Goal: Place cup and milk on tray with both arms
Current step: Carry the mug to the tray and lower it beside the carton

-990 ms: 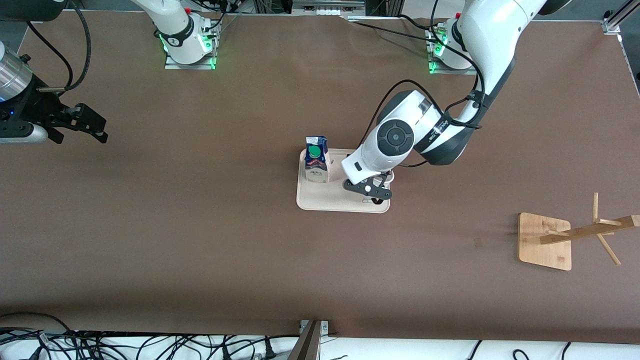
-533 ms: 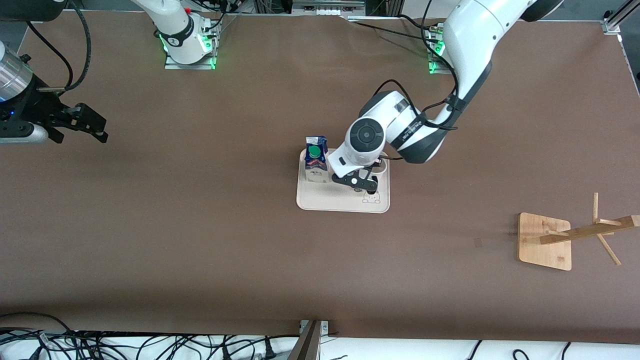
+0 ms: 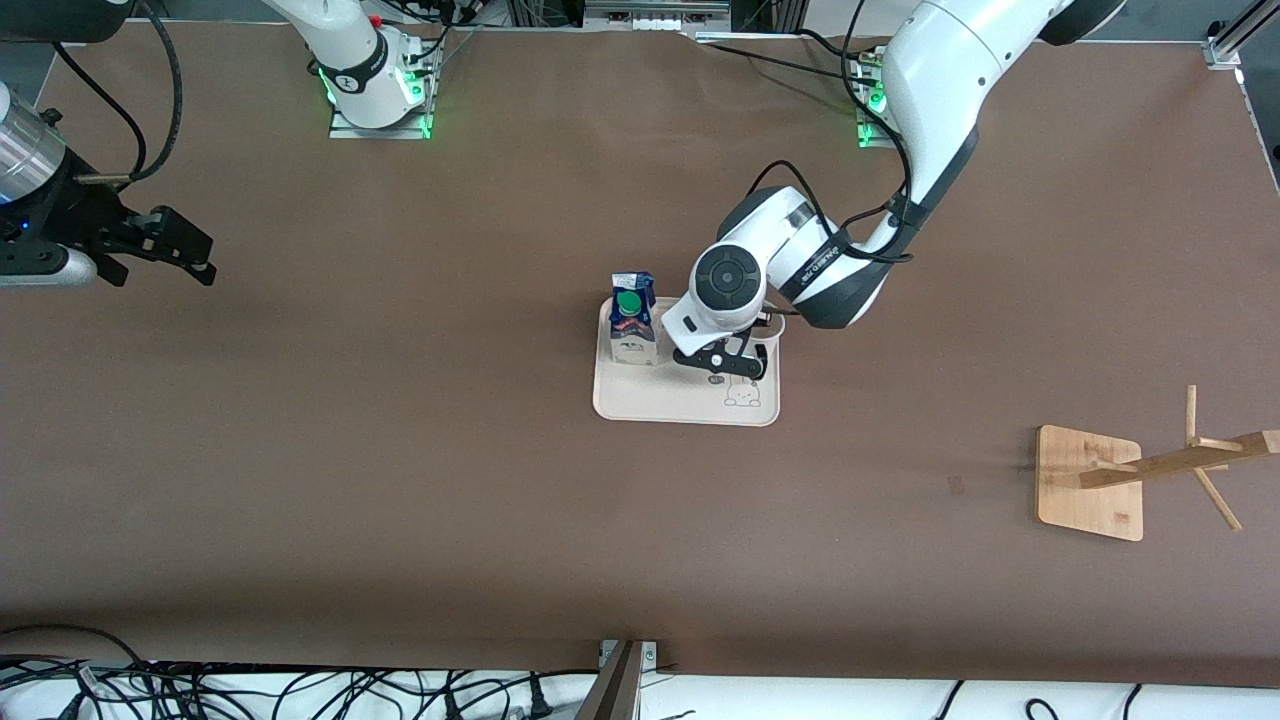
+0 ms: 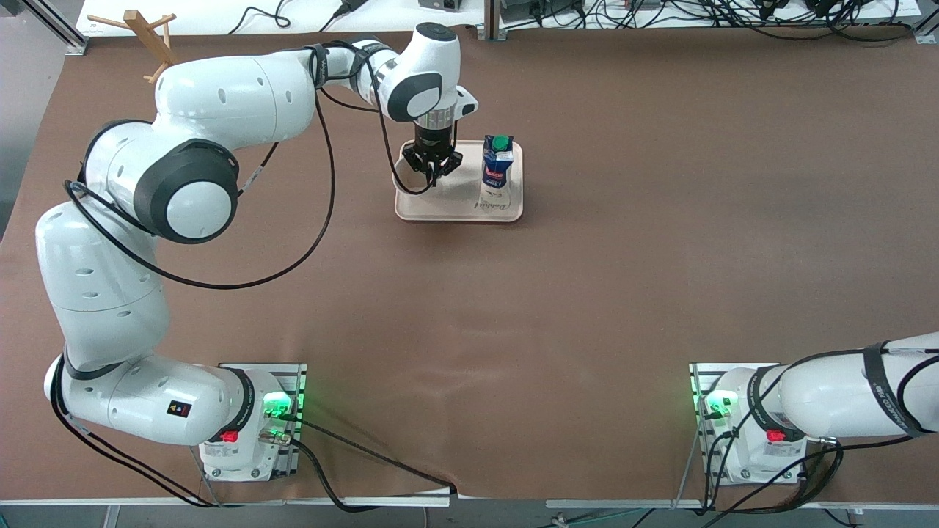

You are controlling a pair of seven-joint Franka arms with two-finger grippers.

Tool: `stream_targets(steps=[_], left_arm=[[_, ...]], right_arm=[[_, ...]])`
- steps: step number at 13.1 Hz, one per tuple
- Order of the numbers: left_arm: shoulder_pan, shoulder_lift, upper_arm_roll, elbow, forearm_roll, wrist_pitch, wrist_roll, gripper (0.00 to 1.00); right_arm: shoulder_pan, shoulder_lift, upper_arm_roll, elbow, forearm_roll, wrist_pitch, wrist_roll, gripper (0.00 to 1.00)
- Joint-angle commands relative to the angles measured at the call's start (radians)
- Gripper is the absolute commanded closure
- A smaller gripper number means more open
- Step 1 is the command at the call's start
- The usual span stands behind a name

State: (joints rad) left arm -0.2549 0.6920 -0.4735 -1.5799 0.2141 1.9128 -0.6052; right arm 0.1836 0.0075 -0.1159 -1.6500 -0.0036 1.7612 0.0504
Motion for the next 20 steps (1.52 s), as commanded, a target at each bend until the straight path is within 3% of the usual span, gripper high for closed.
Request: stream_targets(steps=[1, 2, 3, 4, 5, 11, 15, 20], left_arm=[[0.009, -0.015, -0.005, -0.012, 0.021, -0.029, -0.015, 0.89], [0.008, -0.015, -0.005, -0.012, 0.019, -0.031, -0.013, 0.86], [0.008, -0.015, -0.005, -0.012, 0.019, -0.031, -0.013, 0.67], [0.008, -0.015, -0.005, -0.012, 0.019, -0.029, -0.013, 0.30], [0.008, -0.015, -0.005, -0.012, 0.021, -0.029, -0.007, 0.00], [0.016, -0.026, -0.007, 0.001, 0.021, -0.032, 0.004, 0.00], [0.092, -0.106, -0.010, 0.015, 0.010, -0.049, 0.091, 0.00], [0.193, -0.143, -0.011, 0.220, 0.007, -0.248, 0.183, 0.00]], right_arm=[[-0.001, -0.006, -0.001, 0.004, -0.009, -0.012, -0.001, 0.00], [-0.001, -0.006, -0.002, 0.004, -0.009, -0.012, -0.003, 0.00], [-0.001, -0.006, -0.002, 0.004, -0.009, -0.012, -0.001, 0.00], [0.000, -0.006, -0.002, 0.004, -0.009, -0.012, -0.001, 0.00], [0.000, -0.006, -0.001, 0.004, -0.009, -0.012, -0.001, 0.00], [0.000, -0.006, 0.001, 0.006, -0.009, -0.012, 0.000, 0.00], [0.000, -0.006, 0.001, 0.006, -0.007, -0.012, 0.000, 0.00], [0.000, -0.007, 0.001, 0.006, -0.006, -0.012, 0.002, 0.00]])
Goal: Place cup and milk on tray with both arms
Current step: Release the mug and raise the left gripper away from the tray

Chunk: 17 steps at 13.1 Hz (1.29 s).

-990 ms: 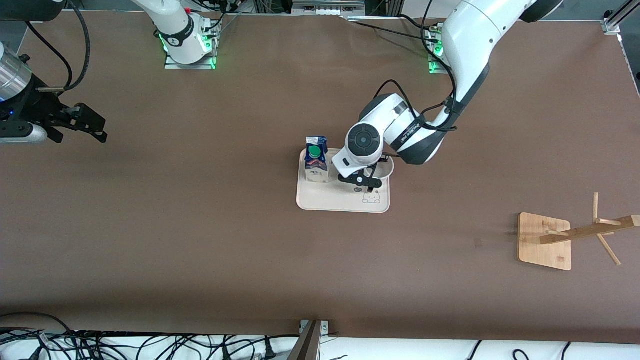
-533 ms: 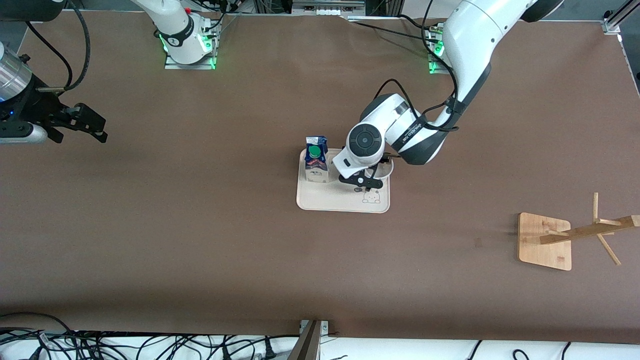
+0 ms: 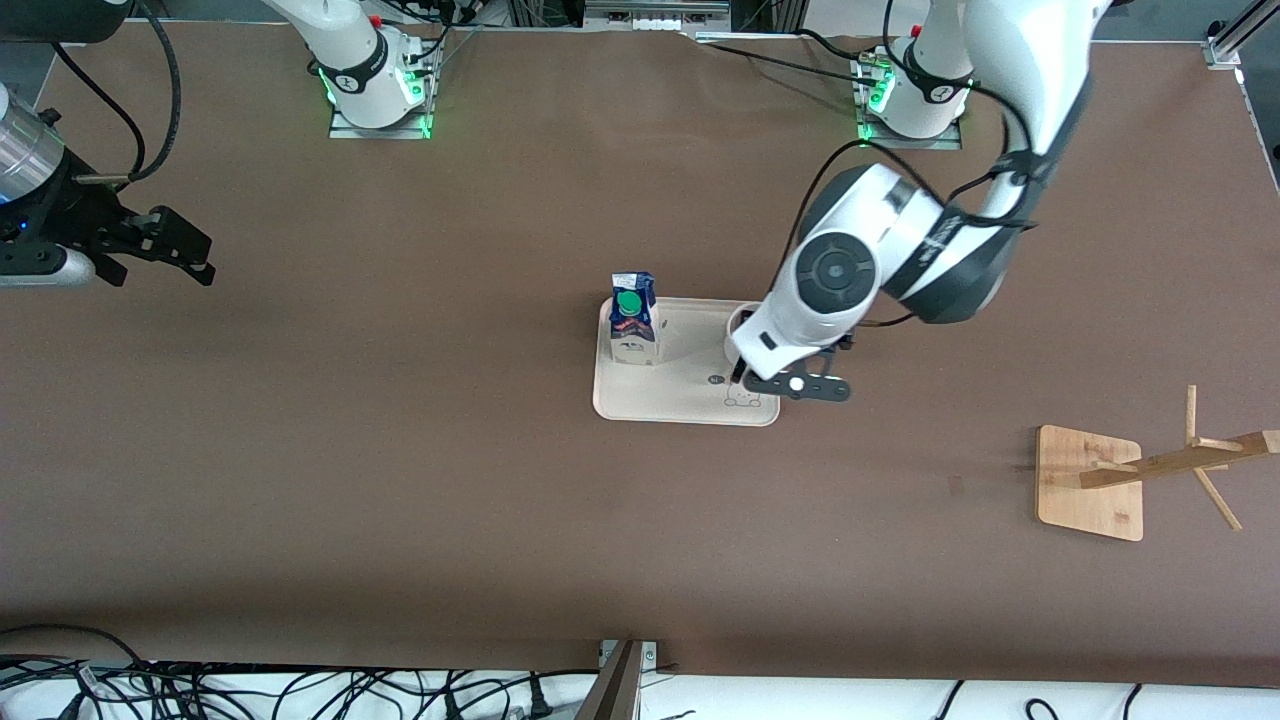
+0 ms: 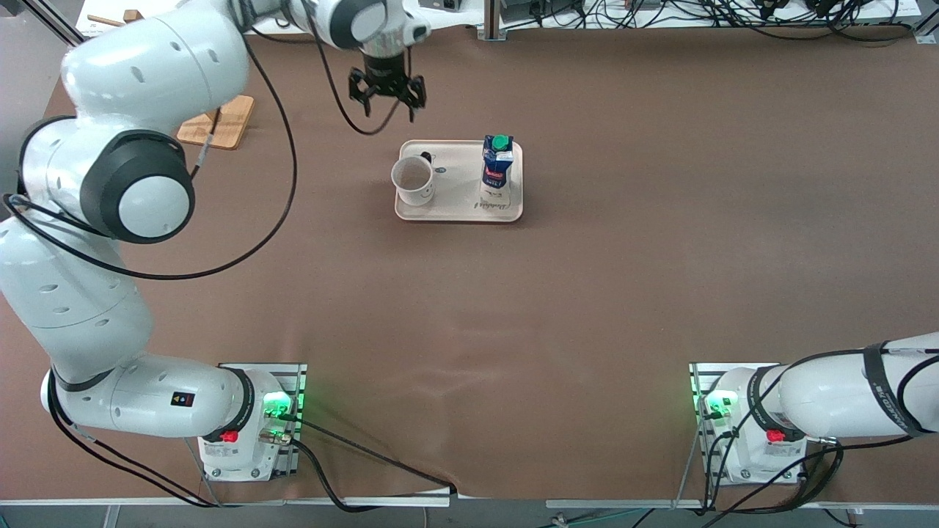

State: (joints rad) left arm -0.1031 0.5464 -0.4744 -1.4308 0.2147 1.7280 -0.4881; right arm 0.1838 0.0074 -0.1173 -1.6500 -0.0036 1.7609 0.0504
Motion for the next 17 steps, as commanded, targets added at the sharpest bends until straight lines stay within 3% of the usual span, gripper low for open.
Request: stream_targets(steps=[1, 5, 14, 17], left_arm=[[0.075, 0.003, -0.012, 0.093, 0.006, -0.068, 0.118, 0.00], [0.200, 0.003, -0.010, 0.128, -0.110, -0.068, 0.226, 0.00], [0.284, -0.203, -0.006, 0.127, -0.098, -0.206, 0.394, 0.00], [0.283, -0.207, -0.010, 0.127, -0.078, -0.222, 0.413, 0.00]], right_arm=[[0.000, -0.007, 0.002, 0.004, -0.006, -0.012, 0.002, 0.00], [0.000, -0.007, 0.004, 0.004, -0.006, -0.012, 0.002, 0.00], [0.000, -0.007, 0.005, 0.006, -0.004, -0.012, 0.002, 0.00], [0.000, -0.009, 0.005, 0.006, -0.004, -0.012, 0.002, 0.00]])
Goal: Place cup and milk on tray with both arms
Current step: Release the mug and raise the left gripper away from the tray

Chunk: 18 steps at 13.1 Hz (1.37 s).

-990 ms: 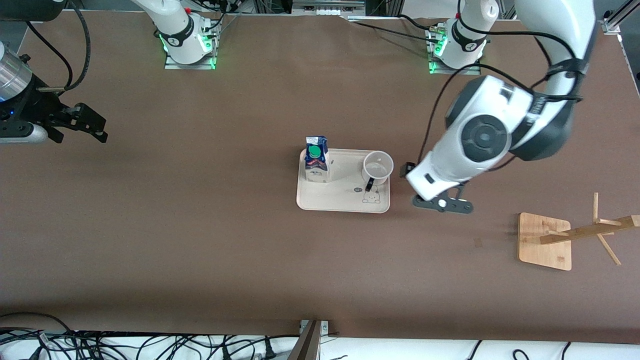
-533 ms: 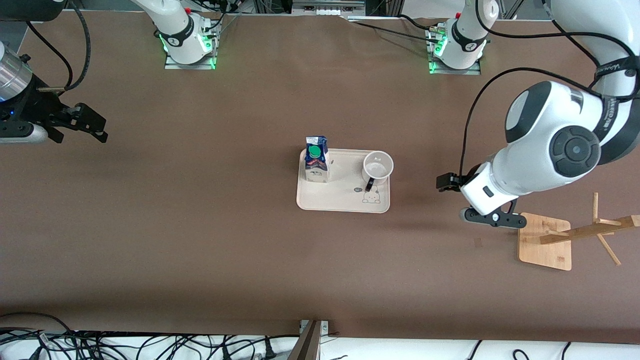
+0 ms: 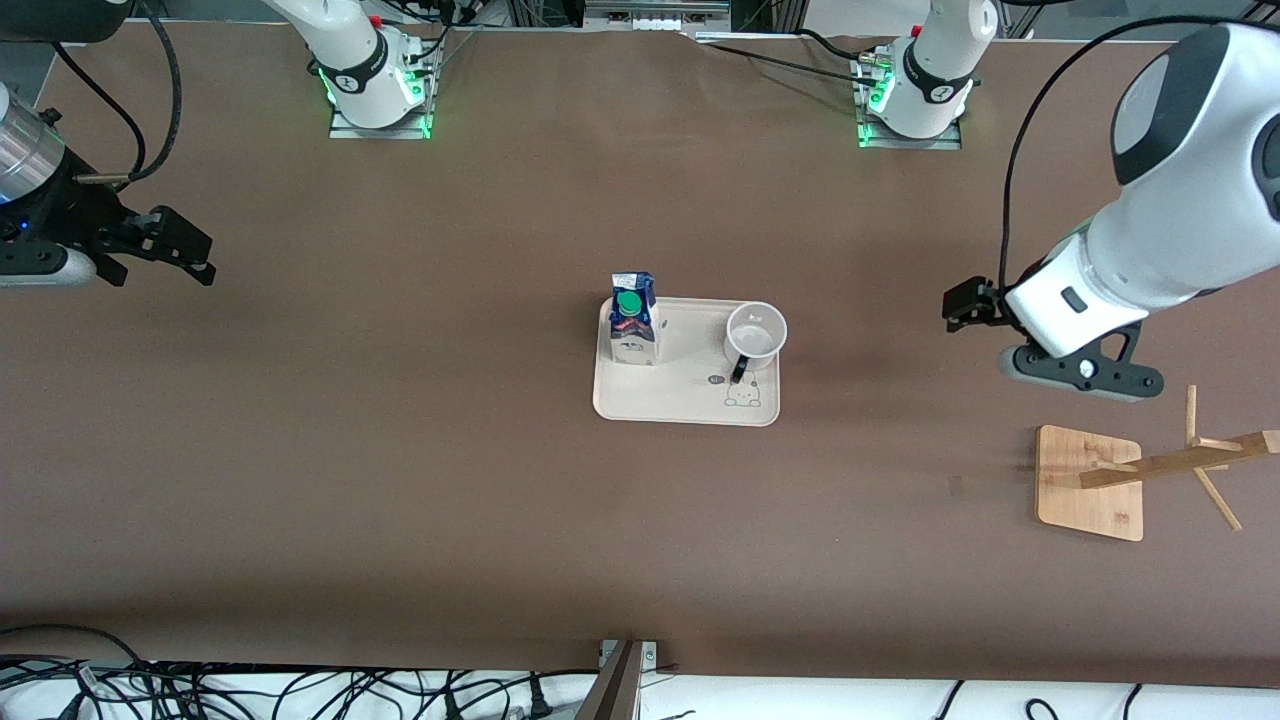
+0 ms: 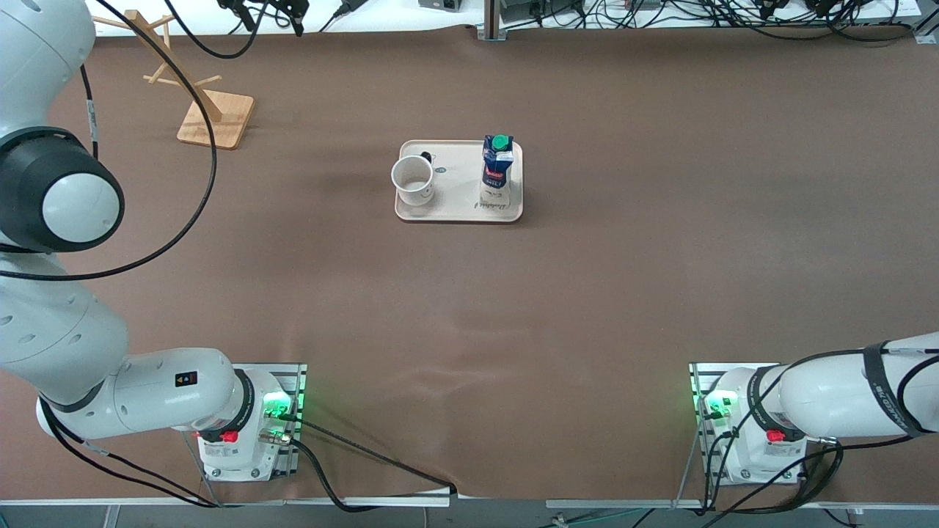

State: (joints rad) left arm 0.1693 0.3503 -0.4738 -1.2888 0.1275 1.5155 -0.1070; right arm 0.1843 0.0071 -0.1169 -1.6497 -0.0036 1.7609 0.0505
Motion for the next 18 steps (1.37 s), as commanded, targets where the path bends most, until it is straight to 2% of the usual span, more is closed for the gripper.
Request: stream_targets(steps=[1, 7, 11, 13, 15, 16, 18], left_arm=[[0.007, -0.011, -0.014, -0.017, 0.027, -0.017, 0.032, 0.00], [0.006, -0.017, -0.020, -0.014, 0.041, -0.063, 0.039, 0.00], [0.013, -0.037, -0.002, 0.022, 0.017, -0.077, 0.150, 0.00], [-0.019, -0.094, 0.067, -0.015, 0.006, -0.063, 0.210, 0.00], [-0.105, -0.187, 0.232, -0.123, -0.053, 0.001, 0.216, 0.00], [-0.120, -0.238, 0.282, -0.197, -0.095, 0.026, 0.217, 0.00], [-0.125, -0.344, 0.317, -0.344, -0.103, 0.110, 0.217, 0.00]], right_arm=[[0.000, -0.009, 0.005, 0.004, -0.003, -0.012, 0.002, 0.00], [0.000, -0.009, 0.005, 0.004, -0.003, -0.012, 0.000, 0.00], [0.000, -0.009, 0.005, 0.004, -0.003, -0.012, 0.002, 0.00], [0.000, -0.007, 0.003, 0.004, -0.003, -0.012, 0.000, 0.00], [0.000, -0.007, 0.003, 0.004, -0.003, -0.012, 0.000, 0.00], [0.000, -0.009, 0.003, 0.004, -0.003, -0.012, 0.000, 0.00], [0.000, -0.009, 0.003, 0.004, -0.003, -0.012, 0.000, 0.00]])
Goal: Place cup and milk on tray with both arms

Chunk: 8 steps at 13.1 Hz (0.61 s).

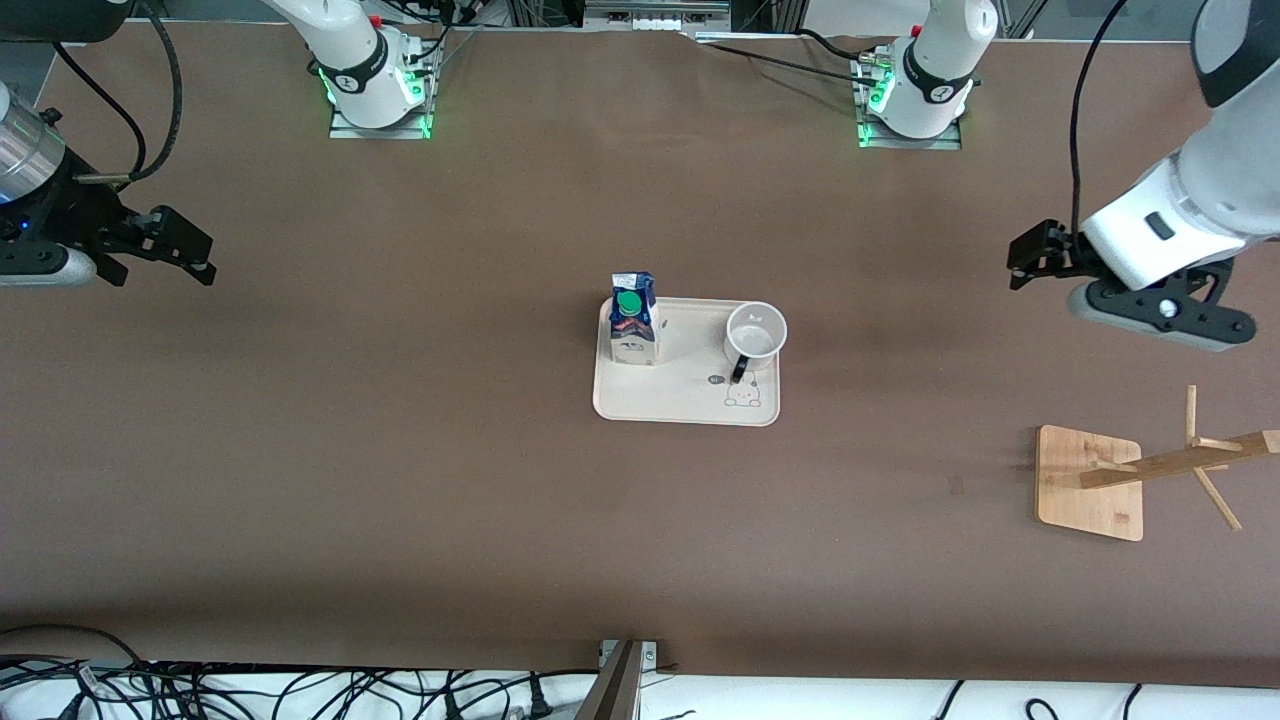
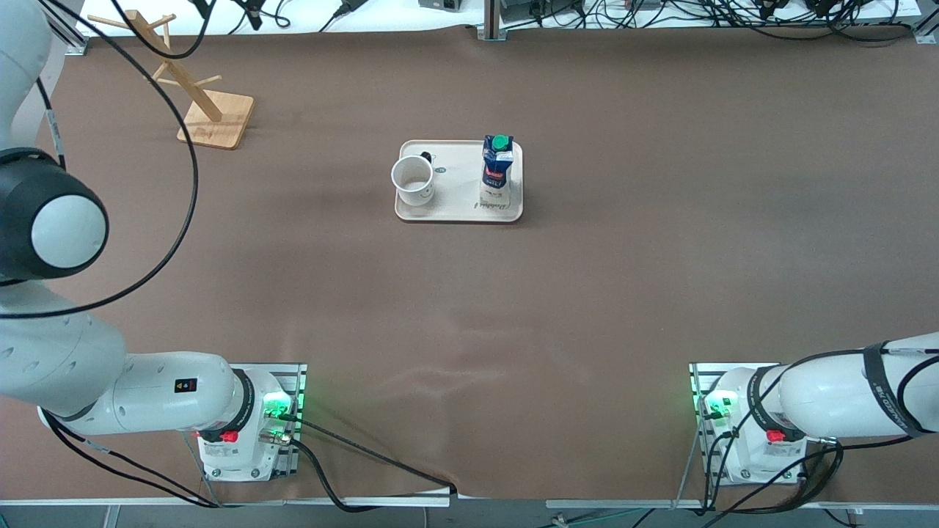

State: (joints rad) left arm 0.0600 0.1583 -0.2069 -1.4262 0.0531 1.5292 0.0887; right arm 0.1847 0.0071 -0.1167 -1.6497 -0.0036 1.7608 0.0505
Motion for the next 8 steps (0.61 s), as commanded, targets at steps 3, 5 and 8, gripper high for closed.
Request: stream_targets(steps=[3, 5, 8], left_arm=[[-0.124, -0.253, 0.176, -0.347, -0.025, 0.182, 0.013, 0.00], [-0.121, -0.226, 0.207, -0.343, -0.039, 0.184, 0.020, 0.00], [-0.131, -0.150, 0.178, -0.245, -0.029, 0.158, 0.006, 0.00]], right_arm=[[-0.001, -0.009, 0.003, 0.004, -0.003, -0.012, 0.000, 0.00], [-0.001, -0.009, 0.003, 0.004, -0.003, -0.012, 0.002, 0.00], [-0.001, -0.009, 0.003, 0.004, -0.003, -0.012, 0.002, 0.00]])
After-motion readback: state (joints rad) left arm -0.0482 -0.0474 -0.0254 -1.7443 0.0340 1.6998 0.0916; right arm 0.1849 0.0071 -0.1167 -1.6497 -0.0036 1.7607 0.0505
